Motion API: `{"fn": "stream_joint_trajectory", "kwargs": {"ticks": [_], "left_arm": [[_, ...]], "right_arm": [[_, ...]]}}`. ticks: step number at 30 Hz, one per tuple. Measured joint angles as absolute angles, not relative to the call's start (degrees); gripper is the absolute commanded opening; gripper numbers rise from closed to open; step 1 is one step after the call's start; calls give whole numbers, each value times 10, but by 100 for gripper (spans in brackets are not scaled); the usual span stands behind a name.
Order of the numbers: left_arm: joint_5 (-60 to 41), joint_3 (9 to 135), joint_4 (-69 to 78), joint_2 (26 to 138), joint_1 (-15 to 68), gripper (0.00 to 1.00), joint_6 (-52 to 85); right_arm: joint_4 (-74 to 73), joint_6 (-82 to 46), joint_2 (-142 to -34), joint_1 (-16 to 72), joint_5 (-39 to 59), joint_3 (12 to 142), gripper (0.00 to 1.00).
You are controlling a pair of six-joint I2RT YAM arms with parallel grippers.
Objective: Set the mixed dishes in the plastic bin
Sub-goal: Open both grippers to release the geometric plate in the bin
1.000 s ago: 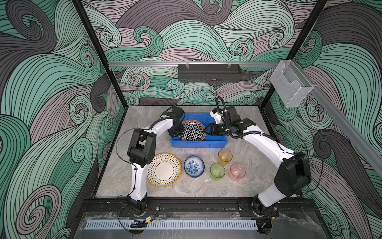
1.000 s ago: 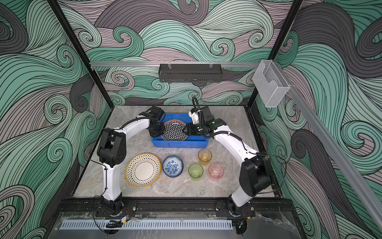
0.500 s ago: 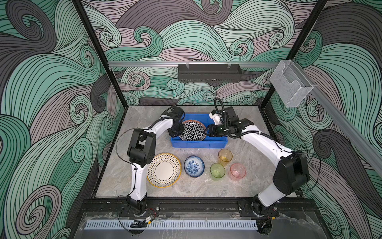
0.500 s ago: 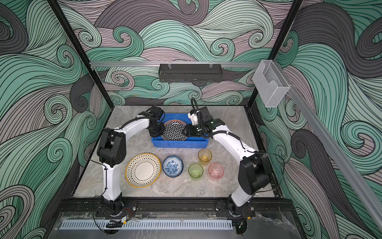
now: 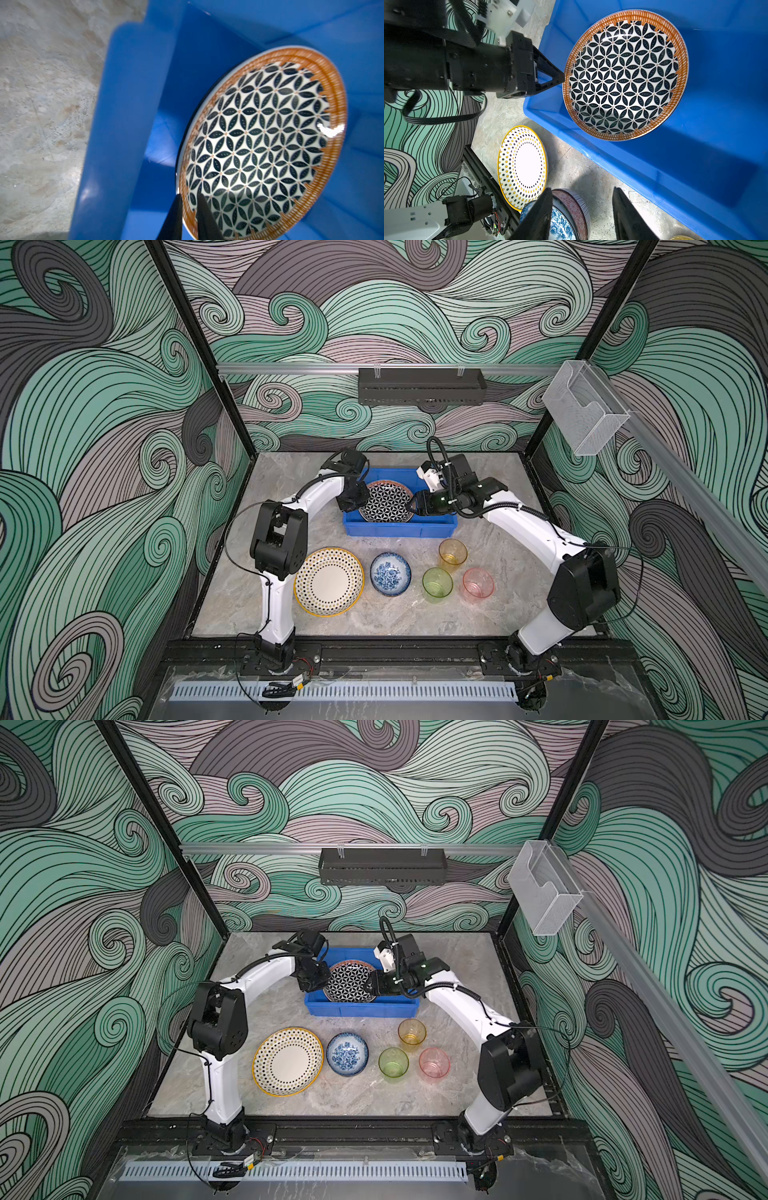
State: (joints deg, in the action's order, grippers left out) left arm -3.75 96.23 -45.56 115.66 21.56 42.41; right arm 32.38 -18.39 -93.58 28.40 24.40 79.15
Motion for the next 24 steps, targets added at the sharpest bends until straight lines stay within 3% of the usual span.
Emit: {"fn": "stream_joint_trajectory", "kwargs": {"ticks": [24], "left_arm": [[-42, 810, -463, 927, 204, 20, 424]], "right_arm": [[344, -167, -967, 336, 229, 848, 52]]}}
